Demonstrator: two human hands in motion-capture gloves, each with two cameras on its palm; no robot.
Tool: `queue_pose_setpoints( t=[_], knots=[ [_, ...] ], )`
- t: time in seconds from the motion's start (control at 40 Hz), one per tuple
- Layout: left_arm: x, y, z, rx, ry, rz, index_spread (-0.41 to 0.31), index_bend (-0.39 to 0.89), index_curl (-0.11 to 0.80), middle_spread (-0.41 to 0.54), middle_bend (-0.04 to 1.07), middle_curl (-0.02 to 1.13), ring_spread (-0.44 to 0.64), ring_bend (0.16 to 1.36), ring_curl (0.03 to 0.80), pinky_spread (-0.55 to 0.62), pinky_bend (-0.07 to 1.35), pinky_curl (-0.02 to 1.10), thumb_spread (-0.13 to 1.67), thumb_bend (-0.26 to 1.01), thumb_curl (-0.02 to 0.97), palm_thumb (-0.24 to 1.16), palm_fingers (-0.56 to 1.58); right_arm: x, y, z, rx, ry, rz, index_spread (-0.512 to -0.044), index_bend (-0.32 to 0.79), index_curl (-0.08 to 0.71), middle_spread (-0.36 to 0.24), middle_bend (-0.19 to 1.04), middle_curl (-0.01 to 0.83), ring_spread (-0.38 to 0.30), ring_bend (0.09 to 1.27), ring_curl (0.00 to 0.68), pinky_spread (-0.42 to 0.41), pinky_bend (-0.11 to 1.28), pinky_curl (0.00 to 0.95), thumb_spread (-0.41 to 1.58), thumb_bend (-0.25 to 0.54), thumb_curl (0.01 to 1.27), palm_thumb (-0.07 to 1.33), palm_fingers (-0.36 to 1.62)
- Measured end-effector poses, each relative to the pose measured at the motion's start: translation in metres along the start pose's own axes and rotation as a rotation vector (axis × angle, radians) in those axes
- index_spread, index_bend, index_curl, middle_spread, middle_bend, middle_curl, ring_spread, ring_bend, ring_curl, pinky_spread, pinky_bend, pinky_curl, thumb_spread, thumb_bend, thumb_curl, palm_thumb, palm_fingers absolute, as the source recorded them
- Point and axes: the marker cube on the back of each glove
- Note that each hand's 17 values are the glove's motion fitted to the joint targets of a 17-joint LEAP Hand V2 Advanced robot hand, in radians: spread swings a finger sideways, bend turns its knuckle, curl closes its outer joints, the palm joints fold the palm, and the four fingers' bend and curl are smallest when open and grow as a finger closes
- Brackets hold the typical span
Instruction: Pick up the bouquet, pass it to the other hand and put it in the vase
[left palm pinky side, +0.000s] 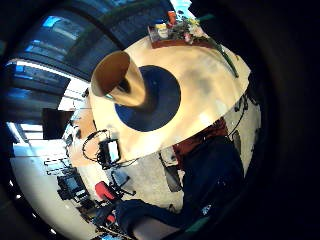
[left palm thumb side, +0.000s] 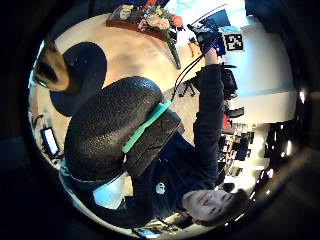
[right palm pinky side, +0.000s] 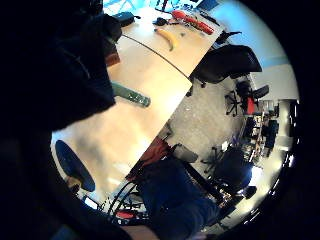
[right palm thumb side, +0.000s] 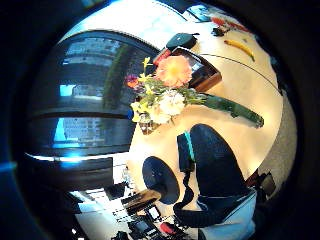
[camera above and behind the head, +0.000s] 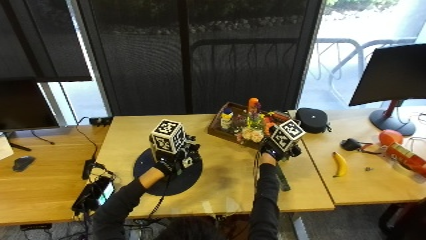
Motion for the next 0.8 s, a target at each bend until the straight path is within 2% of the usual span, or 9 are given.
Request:
queue_pose_setpoints(
  t=[0.35,0.674,0.799],
  knots=[
    [-0.009,-0.007,0.013,-0.006,0.026,-0.015,0.011,0.12,0.218,0.196,0.23,0.35,0.30,0.58,0.271,0.29,0.43,0.33,1.11,-0.02,0.234,0.02,0.18,0.035,-0.027,0.061,-0.083,-0.007,0.107,-0.149,0.09,0.111,0.031,0.30,0.369,-0.013,0.71,0.336,0.221,0.64,0.337,1.12,-0.001,0.35,0.63,0.40],
    [-0.008,-0.012,0.019,-0.012,0.028,-0.008,0.012,0.12,0.227,0.197,0.23,0.37,0.30,0.58,0.276,0.29,0.43,0.34,1.12,-0.02,0.243,0.02,0.18,0.046,-0.037,0.094,-0.097,0.018,0.121,-0.156,0.09,0.129,0.005,0.29,0.388,-0.039,0.69,0.346,0.209,0.62,0.339,1.07,-0.019,0.39,0.68,0.42],
    [-0.007,-0.016,0.022,-0.018,0.027,-0.011,0.012,0.12,0.230,0.197,0.23,0.37,0.30,0.58,0.277,0.29,0.43,0.35,1.13,-0.02,0.247,0.03,0.18,0.052,-0.037,0.109,-0.142,-0.001,0.119,-0.156,0.08,0.131,0.002,0.29,0.394,-0.042,0.69,0.349,0.211,0.61,0.339,1.07,-0.022,0.39,0.68,0.42]
  ],
)
